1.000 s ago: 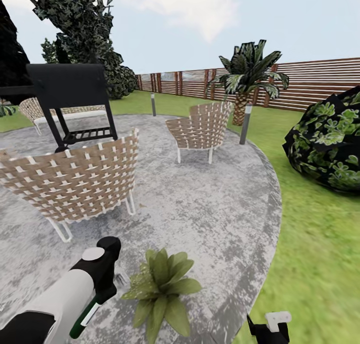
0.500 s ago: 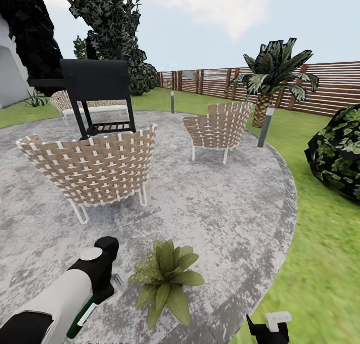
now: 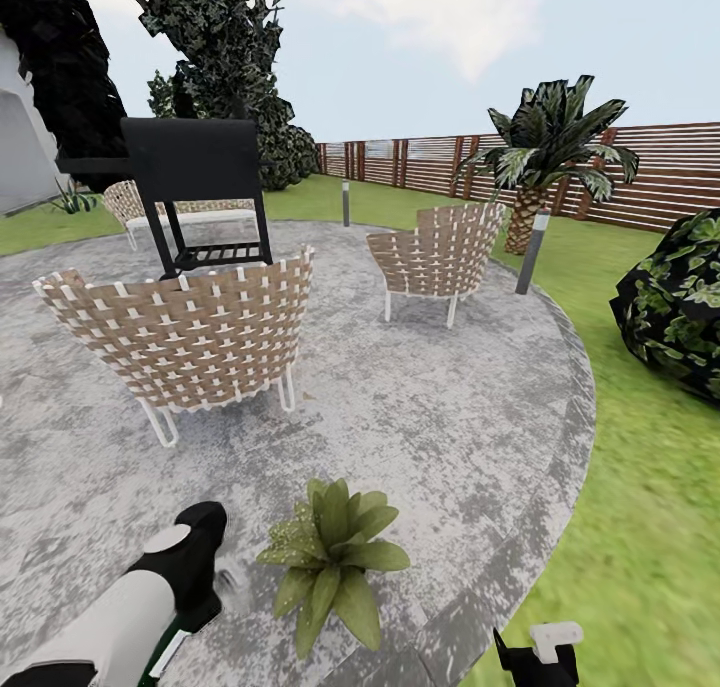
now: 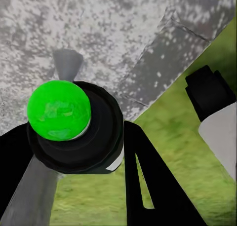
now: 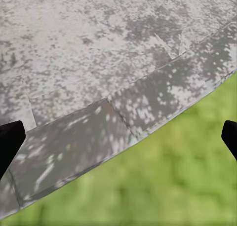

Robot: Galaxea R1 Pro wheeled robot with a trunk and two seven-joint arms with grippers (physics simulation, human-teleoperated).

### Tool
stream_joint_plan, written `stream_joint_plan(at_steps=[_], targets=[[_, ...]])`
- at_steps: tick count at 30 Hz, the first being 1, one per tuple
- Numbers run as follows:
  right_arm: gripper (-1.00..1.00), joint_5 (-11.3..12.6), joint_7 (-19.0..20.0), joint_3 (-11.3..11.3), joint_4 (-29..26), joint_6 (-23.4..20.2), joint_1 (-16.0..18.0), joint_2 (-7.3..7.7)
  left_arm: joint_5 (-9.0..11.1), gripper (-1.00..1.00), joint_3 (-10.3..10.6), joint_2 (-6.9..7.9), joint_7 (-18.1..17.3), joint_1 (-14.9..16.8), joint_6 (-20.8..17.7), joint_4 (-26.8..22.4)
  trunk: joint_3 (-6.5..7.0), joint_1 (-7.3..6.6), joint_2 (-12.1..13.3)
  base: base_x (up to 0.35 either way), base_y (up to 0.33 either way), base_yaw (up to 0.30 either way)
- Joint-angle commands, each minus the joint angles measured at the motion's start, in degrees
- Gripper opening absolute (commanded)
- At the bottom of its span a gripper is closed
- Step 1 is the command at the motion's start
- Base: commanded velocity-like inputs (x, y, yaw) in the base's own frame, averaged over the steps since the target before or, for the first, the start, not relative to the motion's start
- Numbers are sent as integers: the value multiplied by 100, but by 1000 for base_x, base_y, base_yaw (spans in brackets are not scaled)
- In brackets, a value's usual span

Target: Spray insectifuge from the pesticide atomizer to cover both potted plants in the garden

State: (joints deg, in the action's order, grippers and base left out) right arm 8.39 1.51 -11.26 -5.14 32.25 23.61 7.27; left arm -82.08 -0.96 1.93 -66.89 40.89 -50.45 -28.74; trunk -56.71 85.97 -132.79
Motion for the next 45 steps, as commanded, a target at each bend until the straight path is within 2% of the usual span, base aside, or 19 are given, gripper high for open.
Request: stream_joint_plan(at_steps=[1, 3, 8, 13, 16, 20, 29, 40, 45], targets=[[100, 61, 16, -41, 4, 18, 3, 2, -10, -100, -230, -51, 257, -1, -44, -7, -5, -1, -2, 0, 0, 0], [100, 61, 16, -42, 4, 18, 3, 2, 2, -100, -330, -140, 409, -1, -44, -8, -5, -1, -2, 0, 0, 0], [100, 65, 16, -42, 4, 18, 3, 2, -33, -100, -349, -327, 486, -2, -58, 6, -5, -1, -2, 0, 0, 0], [100, 58, 14, -35, 11, 18, 3, 7, -68, -100, -360, -269, 531, -10, -36, 700, -5, -1, -2, 0, 0, 0], [100, 58, 8, -34, 12, 22, 5, 10, -71, -100, -361, -263, 529, -21, -35, 767, -5, -1, -2, 0, 0, 0], [100, 64, 7, -34, 5, 18, 3, 11, -73, -100, -361, -231, 528, -151, -26, 768, -5, -1, -2, 0, 0, 0], [100, 67, 4, -34, 4, 18, 4, 11, -65, -100, -332, -262, 527, -159, -35, 682, -5, -1, -2, 1, 0, 109], [100, 67, 5, -35, 4, 18, 5, 8, -71, -100, -325, -238, 535, -145, -37, 574, -5, -1, -2, 157, -95, 9], [100, 66, 6, -39, 4, 18, 4, 10, -71, -100, -358, -62, 520, -131, -40, 253, -5, -1, -2, 7, -3, 0]])
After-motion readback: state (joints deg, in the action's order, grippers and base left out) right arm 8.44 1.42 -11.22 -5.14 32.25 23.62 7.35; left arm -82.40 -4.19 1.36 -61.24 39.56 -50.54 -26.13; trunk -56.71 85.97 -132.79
